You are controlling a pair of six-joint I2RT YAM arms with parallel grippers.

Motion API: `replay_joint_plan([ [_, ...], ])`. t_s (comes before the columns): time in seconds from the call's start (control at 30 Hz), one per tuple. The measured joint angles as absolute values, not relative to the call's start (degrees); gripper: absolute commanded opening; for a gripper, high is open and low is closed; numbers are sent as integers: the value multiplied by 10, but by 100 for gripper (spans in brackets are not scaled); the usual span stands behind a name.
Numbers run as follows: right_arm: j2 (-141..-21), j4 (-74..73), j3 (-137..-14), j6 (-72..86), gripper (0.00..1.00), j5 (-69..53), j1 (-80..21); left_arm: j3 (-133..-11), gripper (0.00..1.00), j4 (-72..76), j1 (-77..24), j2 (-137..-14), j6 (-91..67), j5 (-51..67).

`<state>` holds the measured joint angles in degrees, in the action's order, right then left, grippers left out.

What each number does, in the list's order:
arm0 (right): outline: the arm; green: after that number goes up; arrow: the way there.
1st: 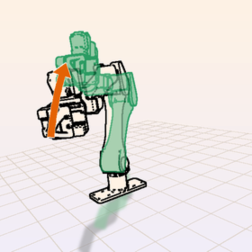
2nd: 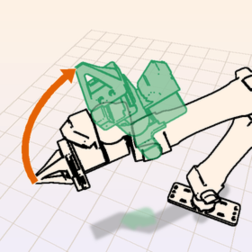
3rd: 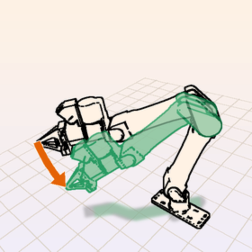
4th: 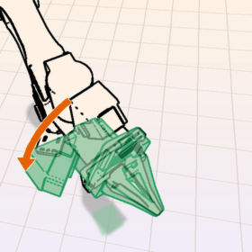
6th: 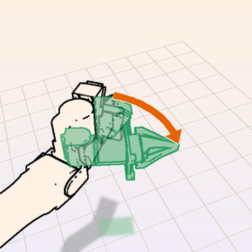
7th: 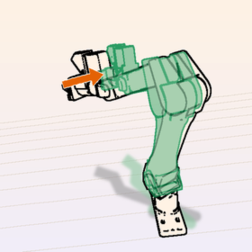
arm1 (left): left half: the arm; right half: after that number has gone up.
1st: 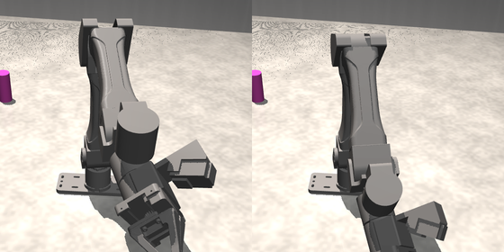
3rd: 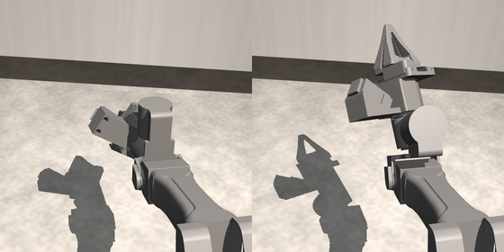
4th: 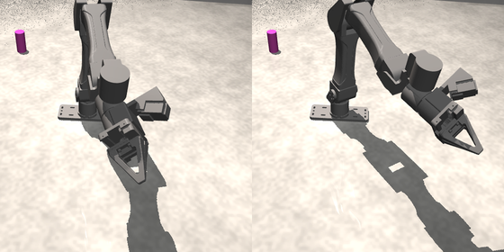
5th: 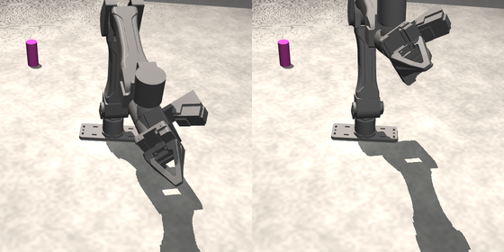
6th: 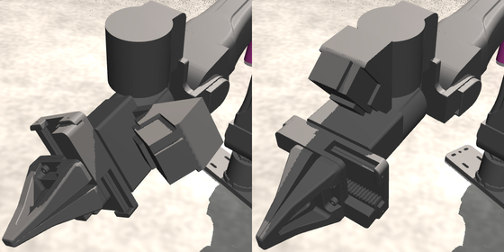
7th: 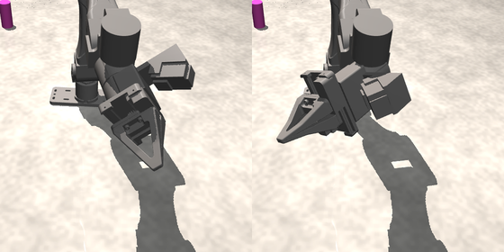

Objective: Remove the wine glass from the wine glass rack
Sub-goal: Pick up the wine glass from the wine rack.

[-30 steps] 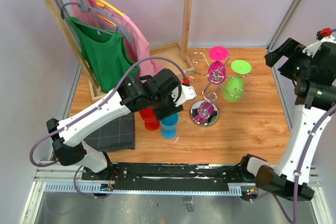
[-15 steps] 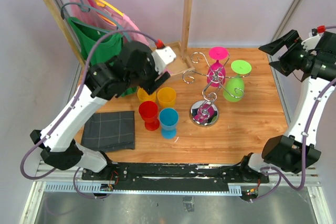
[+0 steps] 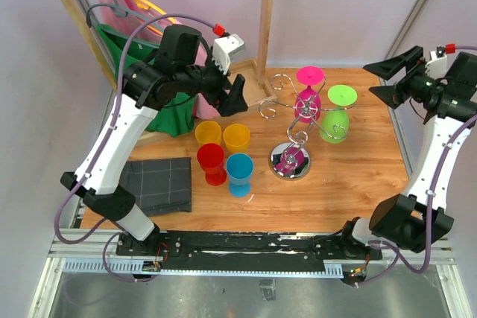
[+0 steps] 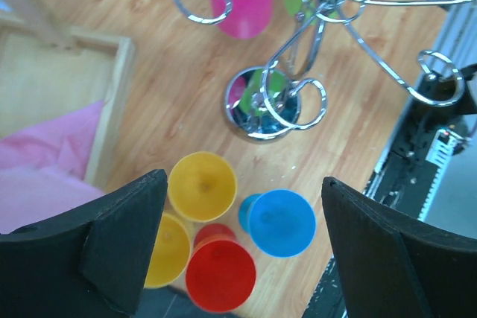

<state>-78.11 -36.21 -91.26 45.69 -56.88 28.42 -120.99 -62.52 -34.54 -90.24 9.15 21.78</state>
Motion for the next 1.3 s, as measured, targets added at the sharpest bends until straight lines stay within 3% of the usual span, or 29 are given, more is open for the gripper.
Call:
replay_joint_plan([
  [0.23, -744, -362, -849, 463, 75, -595, 284, -1228, 91, -611, -345, -924, 96, 306],
  [0.53, -741, -327, -820, 483, 56, -630, 284, -1204, 91, -600, -345, -923, 101, 334],
  [1.3, -749, -220, -753, 554, 36, -679, 265, -1191, 90, -598, -345, -923, 104, 334],
])
